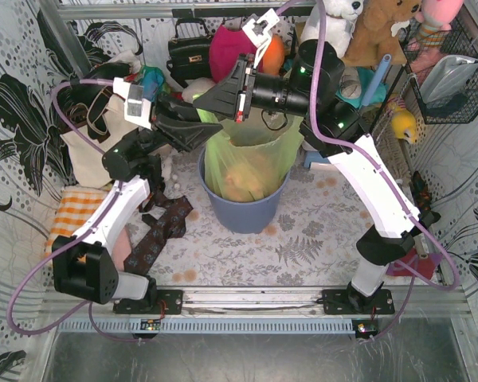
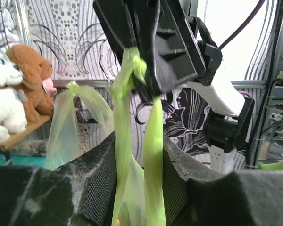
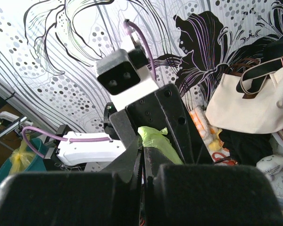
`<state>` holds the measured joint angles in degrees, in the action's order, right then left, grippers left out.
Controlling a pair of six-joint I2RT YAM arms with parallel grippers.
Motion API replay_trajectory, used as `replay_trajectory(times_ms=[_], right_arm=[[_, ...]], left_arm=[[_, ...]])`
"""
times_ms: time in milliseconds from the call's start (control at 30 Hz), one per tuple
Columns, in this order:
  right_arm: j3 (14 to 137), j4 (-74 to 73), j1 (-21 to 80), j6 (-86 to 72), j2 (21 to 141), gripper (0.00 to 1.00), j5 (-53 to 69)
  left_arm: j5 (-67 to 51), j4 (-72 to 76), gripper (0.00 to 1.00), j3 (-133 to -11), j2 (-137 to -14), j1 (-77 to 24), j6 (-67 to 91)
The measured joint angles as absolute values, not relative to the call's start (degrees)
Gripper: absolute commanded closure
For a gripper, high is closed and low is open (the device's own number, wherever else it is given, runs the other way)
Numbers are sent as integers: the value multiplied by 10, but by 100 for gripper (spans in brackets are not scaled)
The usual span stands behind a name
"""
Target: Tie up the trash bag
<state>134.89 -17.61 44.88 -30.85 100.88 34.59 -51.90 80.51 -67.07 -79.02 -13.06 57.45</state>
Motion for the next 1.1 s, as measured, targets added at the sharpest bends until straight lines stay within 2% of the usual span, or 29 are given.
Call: replay_trajectory(times_ms=[167,300,600,800,967,1100], right_arm=[[1348,-176,449,-309,1009,100,341],[1337,-174,449,-309,1008,100,336],[1269,-152,449,-311,1003,100,327],[1247,-135,449,-322,1000,100,326],[1245,-123,449,-324,994,100,326],[1246,-114,449,-324,992,100,326]], left_arm=[[-514,792,46,-605,-762,-135,581],[-481,696,43,-559,-715,-160,527],[-317,483,45,-535,-625,-241,401],[-161,409,57,-526,-612,-275,371],[-57,356,54,-526,-620,-316,350],[8,315,57,-526,-629,-353,330]])
